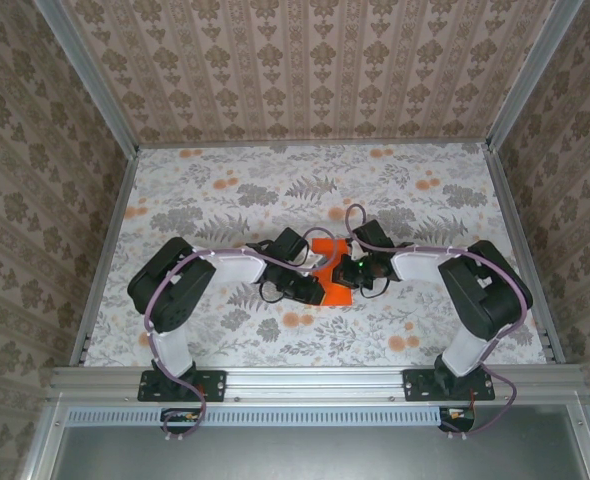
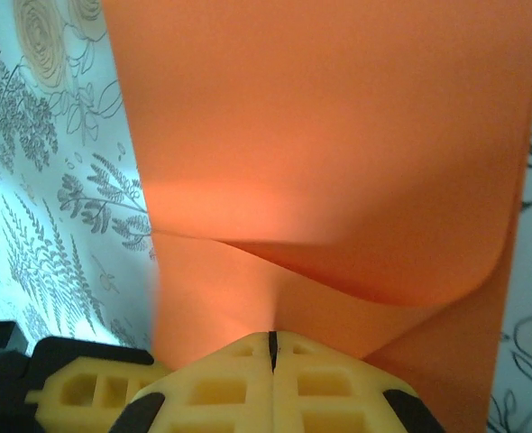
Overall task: Fold a paper plane with a square sheet of paper (fold left side to right side)
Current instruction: Fold the triangle a second time at the center of the table.
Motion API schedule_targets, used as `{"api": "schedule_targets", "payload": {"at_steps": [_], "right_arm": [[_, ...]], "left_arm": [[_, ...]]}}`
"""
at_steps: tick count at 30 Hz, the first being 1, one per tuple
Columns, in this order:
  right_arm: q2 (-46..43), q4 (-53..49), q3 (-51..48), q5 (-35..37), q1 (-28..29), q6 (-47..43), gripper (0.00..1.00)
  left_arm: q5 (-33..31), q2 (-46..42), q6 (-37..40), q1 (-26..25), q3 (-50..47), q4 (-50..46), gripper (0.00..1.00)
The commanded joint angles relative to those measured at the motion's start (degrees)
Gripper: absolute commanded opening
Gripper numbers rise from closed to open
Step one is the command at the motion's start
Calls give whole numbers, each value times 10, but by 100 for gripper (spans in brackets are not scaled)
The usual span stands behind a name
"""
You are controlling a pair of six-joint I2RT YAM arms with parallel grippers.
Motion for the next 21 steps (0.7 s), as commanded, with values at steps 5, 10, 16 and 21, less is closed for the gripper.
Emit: {"api": "schedule_targets", "payload": {"at_steps": [5,10,16,21], "right_arm": [[-43,6,-16,-14,15,-22,0],[-22,32,-12,-18,31,-9,0],[10,32,0,-13,41,-8,0],[23,3,8,4,41,-21,0]], "left_arm": [[4,-1,-10,9,-31,13,14],[4,0,-11,10,-33,15,10],[4,2,-12,9,-31,11,5],[-2,2,-12,10,-29,5,4]]}}
